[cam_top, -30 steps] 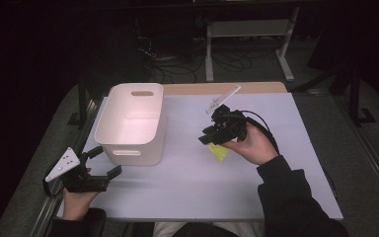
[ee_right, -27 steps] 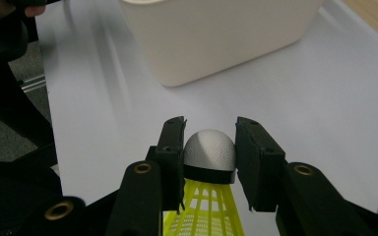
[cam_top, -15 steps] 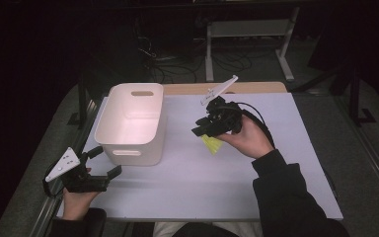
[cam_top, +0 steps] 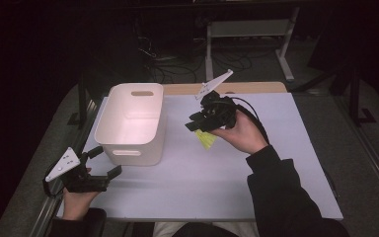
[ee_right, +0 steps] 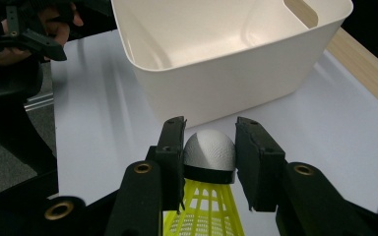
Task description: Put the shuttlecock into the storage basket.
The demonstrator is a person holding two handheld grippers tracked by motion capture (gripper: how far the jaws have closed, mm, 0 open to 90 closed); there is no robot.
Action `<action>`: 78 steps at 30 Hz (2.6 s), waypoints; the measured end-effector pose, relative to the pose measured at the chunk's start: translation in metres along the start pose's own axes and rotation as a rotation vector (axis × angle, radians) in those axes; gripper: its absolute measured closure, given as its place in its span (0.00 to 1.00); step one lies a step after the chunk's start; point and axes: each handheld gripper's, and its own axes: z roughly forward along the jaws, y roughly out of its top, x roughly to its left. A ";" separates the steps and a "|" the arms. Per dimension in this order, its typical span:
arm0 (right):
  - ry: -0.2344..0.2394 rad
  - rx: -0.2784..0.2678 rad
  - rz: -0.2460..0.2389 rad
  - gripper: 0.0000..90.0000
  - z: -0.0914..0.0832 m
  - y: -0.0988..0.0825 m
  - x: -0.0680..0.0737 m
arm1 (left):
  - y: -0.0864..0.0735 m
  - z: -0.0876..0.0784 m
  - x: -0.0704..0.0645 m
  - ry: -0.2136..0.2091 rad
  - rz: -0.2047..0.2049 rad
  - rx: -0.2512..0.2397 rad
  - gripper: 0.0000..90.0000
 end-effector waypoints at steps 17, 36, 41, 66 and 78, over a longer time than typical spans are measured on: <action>0.032 -0.063 -0.032 0.71 0.008 0.024 0.002 | 0.000 0.000 0.000 -0.003 0.001 -0.001 0.00; 0.040 -0.088 -0.047 0.71 0.020 0.049 -0.002 | 0.000 0.000 0.000 -0.005 0.001 -0.002 0.00; 0.047 -0.096 -0.047 0.71 0.024 0.055 -0.002 | 0.000 0.000 0.000 -0.005 0.000 -0.002 0.00; 0.079 -0.112 -0.081 0.71 0.042 0.087 0.000 | 0.000 -0.001 0.000 -0.006 -0.002 -0.005 0.00; 0.102 -0.123 -0.087 0.71 0.056 0.100 0.002 | 0.000 -0.001 0.000 -0.008 -0.002 -0.005 0.00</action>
